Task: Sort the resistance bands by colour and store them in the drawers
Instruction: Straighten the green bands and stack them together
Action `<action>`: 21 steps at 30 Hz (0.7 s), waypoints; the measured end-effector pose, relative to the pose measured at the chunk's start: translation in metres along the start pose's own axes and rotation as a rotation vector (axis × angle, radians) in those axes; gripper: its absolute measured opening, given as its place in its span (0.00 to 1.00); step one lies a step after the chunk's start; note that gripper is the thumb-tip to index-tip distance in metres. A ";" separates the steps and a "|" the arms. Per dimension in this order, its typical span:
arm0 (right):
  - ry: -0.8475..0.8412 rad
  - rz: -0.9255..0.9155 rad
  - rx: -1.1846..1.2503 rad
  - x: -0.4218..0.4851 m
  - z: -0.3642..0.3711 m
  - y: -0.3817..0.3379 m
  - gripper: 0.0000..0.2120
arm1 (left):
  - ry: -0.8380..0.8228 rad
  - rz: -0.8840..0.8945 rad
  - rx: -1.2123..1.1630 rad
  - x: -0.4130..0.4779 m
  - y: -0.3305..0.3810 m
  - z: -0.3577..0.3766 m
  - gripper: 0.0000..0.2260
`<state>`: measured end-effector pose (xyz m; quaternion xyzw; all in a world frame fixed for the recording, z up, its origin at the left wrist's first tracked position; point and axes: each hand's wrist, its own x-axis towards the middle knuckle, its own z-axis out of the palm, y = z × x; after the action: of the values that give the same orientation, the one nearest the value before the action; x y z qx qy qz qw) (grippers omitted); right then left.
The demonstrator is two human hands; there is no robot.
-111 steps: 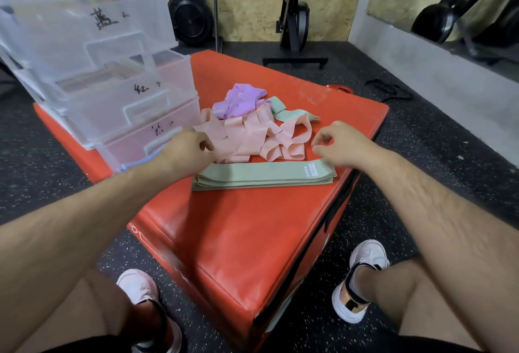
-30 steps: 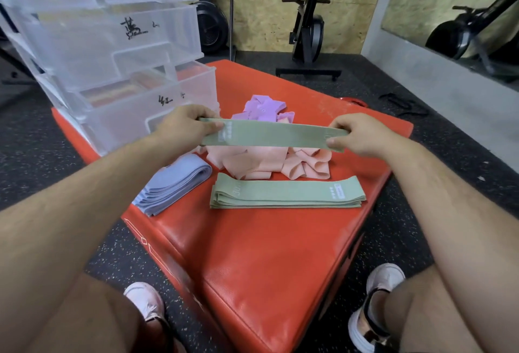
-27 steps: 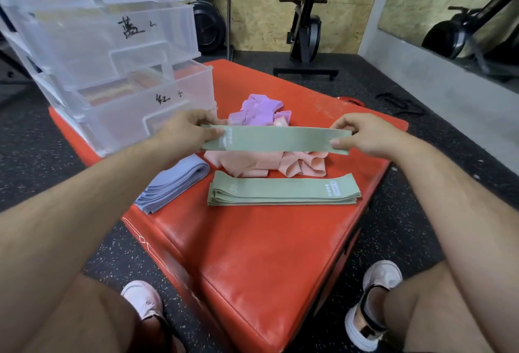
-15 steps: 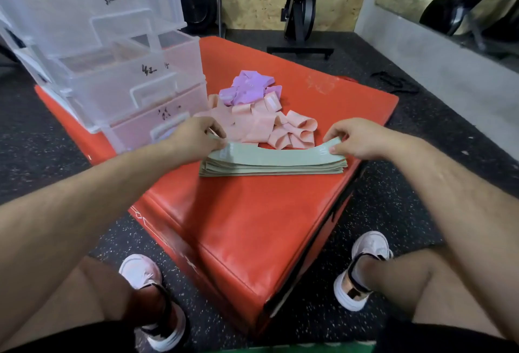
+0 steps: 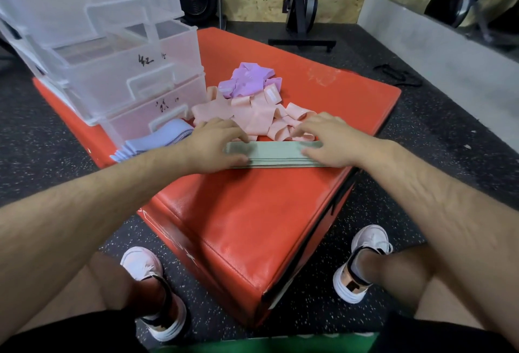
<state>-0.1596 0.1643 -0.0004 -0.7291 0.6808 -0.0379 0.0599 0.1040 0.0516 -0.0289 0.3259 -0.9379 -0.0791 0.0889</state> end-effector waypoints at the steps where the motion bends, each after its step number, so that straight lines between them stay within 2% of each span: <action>1: -0.007 -0.041 0.008 0.003 0.003 -0.007 0.20 | -0.050 0.023 -0.018 0.001 0.003 0.000 0.24; 3: -0.028 -0.092 0.008 0.008 0.009 -0.020 0.24 | -0.120 0.038 -0.020 0.005 0.007 0.002 0.28; 6: -0.062 -0.115 -0.029 0.017 0.016 -0.027 0.26 | -0.165 0.029 -0.010 0.013 0.010 0.005 0.29; 14: -0.055 -0.125 0.007 0.026 0.016 -0.031 0.21 | -0.192 0.028 0.072 0.024 0.016 -0.001 0.21; 18: -0.053 -0.135 0.064 0.026 0.017 -0.032 0.18 | -0.220 0.060 0.127 0.024 0.019 -0.005 0.20; 21: -0.078 -0.103 0.068 0.025 0.018 -0.032 0.19 | -0.238 0.070 0.186 0.027 0.023 -0.006 0.20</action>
<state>-0.1240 0.1421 -0.0140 -0.7615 0.6380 -0.0356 0.1090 0.0707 0.0521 -0.0148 0.2881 -0.9559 -0.0267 -0.0506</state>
